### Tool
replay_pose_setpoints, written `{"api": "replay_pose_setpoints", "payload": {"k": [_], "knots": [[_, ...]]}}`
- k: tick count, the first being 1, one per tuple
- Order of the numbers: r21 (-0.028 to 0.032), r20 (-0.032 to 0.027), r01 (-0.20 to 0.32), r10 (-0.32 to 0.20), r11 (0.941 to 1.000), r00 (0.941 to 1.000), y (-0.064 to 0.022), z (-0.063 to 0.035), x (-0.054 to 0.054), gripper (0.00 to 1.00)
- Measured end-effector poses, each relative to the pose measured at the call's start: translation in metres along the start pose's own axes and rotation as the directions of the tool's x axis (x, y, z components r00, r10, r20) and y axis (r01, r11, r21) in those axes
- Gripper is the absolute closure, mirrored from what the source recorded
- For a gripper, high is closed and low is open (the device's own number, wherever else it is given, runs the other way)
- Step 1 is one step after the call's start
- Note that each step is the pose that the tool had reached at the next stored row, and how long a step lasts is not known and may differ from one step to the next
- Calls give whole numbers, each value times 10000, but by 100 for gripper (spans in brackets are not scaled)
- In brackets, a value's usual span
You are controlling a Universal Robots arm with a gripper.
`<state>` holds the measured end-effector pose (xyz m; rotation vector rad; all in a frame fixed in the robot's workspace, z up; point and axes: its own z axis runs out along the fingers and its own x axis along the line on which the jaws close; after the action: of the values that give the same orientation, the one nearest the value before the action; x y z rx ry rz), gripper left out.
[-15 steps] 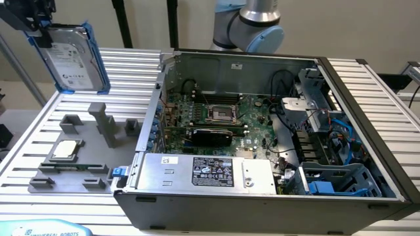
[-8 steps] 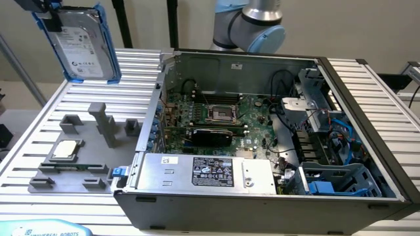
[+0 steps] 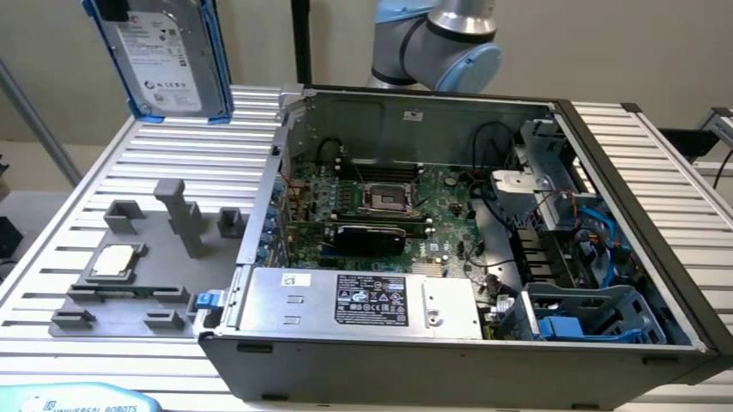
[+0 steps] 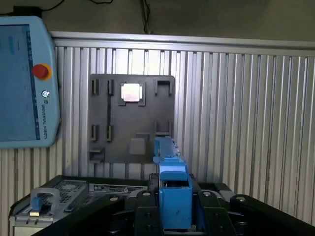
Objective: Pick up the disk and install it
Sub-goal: 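Pick up the disk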
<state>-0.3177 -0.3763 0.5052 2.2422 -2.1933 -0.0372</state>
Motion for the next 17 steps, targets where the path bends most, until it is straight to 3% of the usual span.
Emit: {"api": "replay_pose_setpoints", "payload": {"k": [6,17], "knots": [[-6,28,2,-2,10000,10000,-267,-188,52,67],[-6,86,3,-3,10000,10000,-764,-230,190,67]]}}
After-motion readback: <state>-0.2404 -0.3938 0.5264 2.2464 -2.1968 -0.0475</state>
